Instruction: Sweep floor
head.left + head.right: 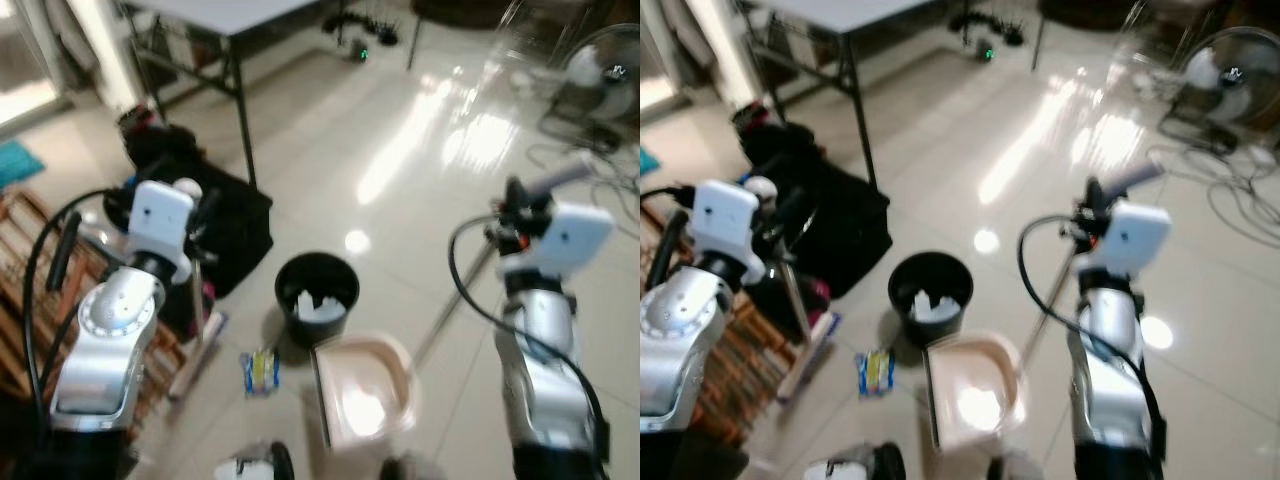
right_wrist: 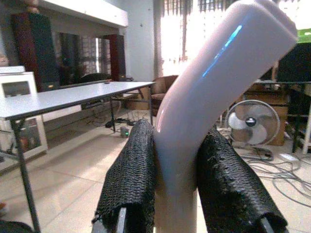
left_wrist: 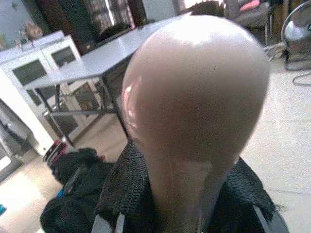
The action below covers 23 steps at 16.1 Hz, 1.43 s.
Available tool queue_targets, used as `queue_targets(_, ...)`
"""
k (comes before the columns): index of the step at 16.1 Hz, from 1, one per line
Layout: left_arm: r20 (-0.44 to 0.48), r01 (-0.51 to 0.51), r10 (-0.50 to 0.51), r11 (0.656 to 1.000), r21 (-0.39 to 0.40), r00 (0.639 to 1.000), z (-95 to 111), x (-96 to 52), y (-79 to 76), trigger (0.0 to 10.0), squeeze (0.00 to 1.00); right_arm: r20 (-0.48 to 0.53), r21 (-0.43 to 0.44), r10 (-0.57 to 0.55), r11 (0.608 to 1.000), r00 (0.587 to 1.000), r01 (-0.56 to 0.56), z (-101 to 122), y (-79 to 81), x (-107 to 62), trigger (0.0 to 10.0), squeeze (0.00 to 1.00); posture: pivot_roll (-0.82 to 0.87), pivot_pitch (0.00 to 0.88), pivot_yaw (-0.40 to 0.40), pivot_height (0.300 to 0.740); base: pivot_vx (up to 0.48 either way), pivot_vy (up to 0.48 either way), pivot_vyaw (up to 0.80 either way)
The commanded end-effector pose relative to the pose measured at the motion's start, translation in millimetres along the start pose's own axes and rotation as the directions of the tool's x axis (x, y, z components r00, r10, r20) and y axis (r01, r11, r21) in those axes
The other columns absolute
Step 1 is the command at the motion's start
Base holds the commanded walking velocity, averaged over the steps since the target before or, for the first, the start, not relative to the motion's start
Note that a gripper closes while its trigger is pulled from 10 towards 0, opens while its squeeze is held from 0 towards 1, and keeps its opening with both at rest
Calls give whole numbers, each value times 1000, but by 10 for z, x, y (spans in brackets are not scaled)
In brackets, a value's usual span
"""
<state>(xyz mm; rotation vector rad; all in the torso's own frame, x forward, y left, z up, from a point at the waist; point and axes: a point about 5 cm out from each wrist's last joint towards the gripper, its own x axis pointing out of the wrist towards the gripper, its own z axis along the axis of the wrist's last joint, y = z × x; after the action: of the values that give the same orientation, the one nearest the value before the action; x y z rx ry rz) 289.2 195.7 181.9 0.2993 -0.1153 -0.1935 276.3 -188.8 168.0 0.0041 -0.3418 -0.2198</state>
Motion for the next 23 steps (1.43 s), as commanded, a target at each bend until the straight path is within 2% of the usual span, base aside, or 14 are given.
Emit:
queue_targets(1, 37, 9, -10, 1000, 27, 999, 82, 23, 13, 10000, 0, 31, -3, -5, 1000, 1000, 5, 76, 4, 5, 10000, 0, 9, 105, 41, 740, 0, 300, -800)
queue_targets(4, 41, 20, -22, 999, 31, 999, 96, 53, 21, 10000, 0, 5, 12, -12, 1000, 1000, 12, 43, -3, -15, 10000, 0, 9, 103, 51, 740, 0, 298, -748)
queue_targets(8, 42, 22, -23, 999, 30, 999, 91, 65, 22, 10000, 0, -27, 22, 44, 999, 999, -43, -6, 62, -17, 10000, 0, 9, 97, 48, 740, 0, 302, 0)
queue_targets(16, 42, 28, -29, 999, 15, 999, 59, 72, -29, 10000, 0, -23, 8, 41, 999, 999, -41, -3, 69, -28, 10000, 0, 5, 81, 44, 740, 0, 302, 0)
queue_targets(17, 45, 43, -45, 997, 59, 998, 63, 84, -58, 10000, 0, -27, 7, 39, 999, 999, -38, -7, 70, -29, 10000, 0, 4, 81, 45, 740, 0, 0, 0)
queue_targets(19, 35, 51, -54, 996, 73, 998, 40, 103, -110, 10000, 0, -27, 7, 39, 999, 999, -38, -5, 77, -24, 10000, 0, 1, 84, 48, 740, 0, -480, 0)
queue_targets(21, 31, 54, -55, 998, 40, 998, 23, 118, -156, 10000, 0, -24, 2, 33, 999, 999, -33, 4, 74, -18, 10000, 0, -2, 85, 47, 740, 0, -480, 0)
queue_targets(22, 34, 55, -54, 998, -12, 998, 12, 123, -190, 10000, 0, -21, -5, 29, 1000, 999, -30, 12, 59, -13, 10000, 0, -6, 86, 46, 740, 0, 0, 0)
queue_targets(23, 31, 52, -51, 998, -31, 998, 2, 126, -200, 10000, 0, -19, -9, 29, 1000, 999, -29, 16, 49, -10, 10000, 0, -8, 87, 46, 740, 0, 0, 0)
